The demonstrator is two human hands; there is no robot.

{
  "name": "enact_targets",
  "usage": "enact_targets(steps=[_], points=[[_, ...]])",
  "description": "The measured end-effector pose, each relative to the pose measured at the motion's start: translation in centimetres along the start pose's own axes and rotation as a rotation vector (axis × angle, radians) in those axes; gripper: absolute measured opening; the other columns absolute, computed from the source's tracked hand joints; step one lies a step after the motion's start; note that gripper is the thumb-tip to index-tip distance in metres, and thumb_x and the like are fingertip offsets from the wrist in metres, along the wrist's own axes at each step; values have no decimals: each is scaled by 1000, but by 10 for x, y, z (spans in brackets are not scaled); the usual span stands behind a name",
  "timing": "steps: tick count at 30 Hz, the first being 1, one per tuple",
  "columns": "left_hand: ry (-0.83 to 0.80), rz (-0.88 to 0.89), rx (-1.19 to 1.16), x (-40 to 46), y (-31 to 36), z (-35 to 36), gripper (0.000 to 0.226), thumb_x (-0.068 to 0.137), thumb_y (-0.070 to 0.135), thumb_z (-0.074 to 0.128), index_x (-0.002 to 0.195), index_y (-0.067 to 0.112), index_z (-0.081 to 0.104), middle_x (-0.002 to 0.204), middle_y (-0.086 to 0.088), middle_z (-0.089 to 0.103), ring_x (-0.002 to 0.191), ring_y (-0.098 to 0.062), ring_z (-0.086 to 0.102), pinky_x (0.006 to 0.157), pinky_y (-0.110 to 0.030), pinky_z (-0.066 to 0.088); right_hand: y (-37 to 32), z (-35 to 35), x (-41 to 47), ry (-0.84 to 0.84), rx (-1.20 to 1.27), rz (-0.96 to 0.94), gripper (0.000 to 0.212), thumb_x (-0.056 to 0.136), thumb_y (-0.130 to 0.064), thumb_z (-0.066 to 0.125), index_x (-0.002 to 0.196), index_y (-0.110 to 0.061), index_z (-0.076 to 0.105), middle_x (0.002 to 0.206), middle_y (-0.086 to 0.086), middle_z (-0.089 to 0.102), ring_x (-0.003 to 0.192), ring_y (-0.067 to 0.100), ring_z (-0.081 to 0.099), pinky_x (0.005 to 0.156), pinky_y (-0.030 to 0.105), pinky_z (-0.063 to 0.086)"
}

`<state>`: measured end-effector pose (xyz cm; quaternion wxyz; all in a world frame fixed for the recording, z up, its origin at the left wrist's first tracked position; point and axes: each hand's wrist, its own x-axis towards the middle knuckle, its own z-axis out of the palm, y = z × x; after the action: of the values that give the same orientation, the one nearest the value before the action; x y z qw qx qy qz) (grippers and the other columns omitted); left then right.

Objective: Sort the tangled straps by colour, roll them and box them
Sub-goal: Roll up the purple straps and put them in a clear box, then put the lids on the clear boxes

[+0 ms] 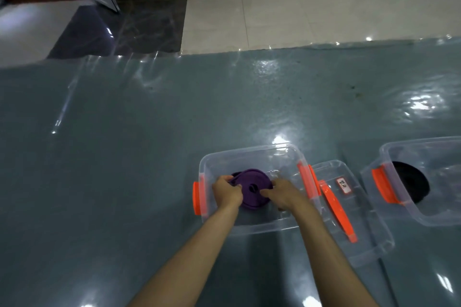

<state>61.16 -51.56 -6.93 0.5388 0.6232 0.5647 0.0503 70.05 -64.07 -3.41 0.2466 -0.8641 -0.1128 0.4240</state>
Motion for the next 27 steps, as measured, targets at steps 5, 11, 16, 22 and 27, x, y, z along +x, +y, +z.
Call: enact_targets(steps=[5, 11, 16, 22, 27], points=[[-53, 119, 230, 9, -1, -2, 33, 91, -2, 72, 122, 6, 63, 126, -14, 66, 100, -23, 66, 81, -26, 47, 4, 5, 8, -42, 8, -8, 14, 98, -20, 68, 84, -21, 65, 88, 6, 64, 84, 24, 61, 78, 34, 52], [-166, 323, 572, -7, 13, -23, 37, 96, 6, 67, 129, 10, 51, 137, -13, 52, 96, -27, 61, 76, -30, 43, 2, 0, -16, 97, -179, -136, 30, 99, -23, 66, 125, -9, 70, 121, 15, 66, 116, 34, 65, 93, 35, 51], [-162, 561, 660, -53, 19, -57, 35, 99, 12, 61, 133, 9, 56, 131, -14, 63, 115, -33, 64, 95, -41, 51, 19, -20, -68, 472, 91, -458, 31, 98, -14, 68, 129, -18, 72, 121, 2, 74, 102, 18, 70, 95, 36, 57], [88, 985, 698, -123, -22, -100, 17, 93, 12, 74, 110, 11, 72, 111, -6, 70, 101, -30, 69, 82, -42, 58, 95, -37, -98, 735, 225, -455, 20, 100, -11, 64, 112, -24, 74, 102, -9, 75, 92, 10, 70, 80, 31, 57], [115, 888, 811, -136, -79, -104, 55, 104, 31, 65, 153, 10, 52, 166, -20, 37, 155, -37, 35, 125, -54, 33, 160, -29, -80, 692, 70, -219, 27, 97, -11, 68, 124, -10, 71, 115, 15, 73, 105, 37, 69, 92, 48, 56]])
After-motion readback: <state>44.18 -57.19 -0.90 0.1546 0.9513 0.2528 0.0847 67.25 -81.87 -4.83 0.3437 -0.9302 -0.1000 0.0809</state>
